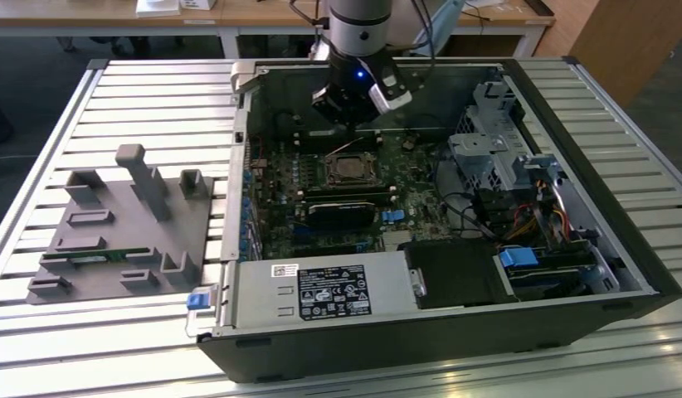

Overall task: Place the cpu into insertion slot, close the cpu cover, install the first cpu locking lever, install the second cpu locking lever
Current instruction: 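Install the first cpu locking lever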

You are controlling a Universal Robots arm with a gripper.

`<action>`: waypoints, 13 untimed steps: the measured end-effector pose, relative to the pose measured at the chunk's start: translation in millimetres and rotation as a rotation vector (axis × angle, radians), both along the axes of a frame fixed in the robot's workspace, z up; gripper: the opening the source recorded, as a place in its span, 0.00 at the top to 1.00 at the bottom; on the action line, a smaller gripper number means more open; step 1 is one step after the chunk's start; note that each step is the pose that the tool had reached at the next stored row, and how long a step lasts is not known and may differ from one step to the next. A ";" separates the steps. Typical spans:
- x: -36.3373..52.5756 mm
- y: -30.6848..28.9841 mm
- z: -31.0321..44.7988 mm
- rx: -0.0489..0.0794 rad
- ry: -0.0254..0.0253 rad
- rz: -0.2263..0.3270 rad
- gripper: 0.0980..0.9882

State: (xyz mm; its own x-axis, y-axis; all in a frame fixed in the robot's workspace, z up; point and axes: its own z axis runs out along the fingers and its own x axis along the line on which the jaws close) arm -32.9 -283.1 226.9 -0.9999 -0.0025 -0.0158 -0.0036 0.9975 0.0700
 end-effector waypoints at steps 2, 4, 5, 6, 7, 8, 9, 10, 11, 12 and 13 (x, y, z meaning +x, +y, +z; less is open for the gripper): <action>0.6 0.0 -0.7 0.000 0.0000 0.000 0.99; 1.2 0.0 -1.4 0.000 0.0001 0.000 0.99; 1.6 0.1 -1.7 0.000 0.0002 0.000 0.99; 2.1 0.1 -2.1 0.000 0.0002 0.000 0.99; 2.7 0.1 -2.4 0.000 0.0003 0.000 0.99; 3.3 0.1 -2.8 0.000 0.0004 0.000 0.99; 3.9 0.1 -3.2 0.000 0.0007 0.000 0.99; 4.5 0.1 -3.6 0.000 0.0008 0.000 0.99; 5.1 0.1 -4.1 0.000 0.0011 0.000 0.99; 5.7 0.1 -4.7 0.000 0.0014 0.000 0.99; 6.5 0.1 -5.3 0.000 0.0017 0.000 0.99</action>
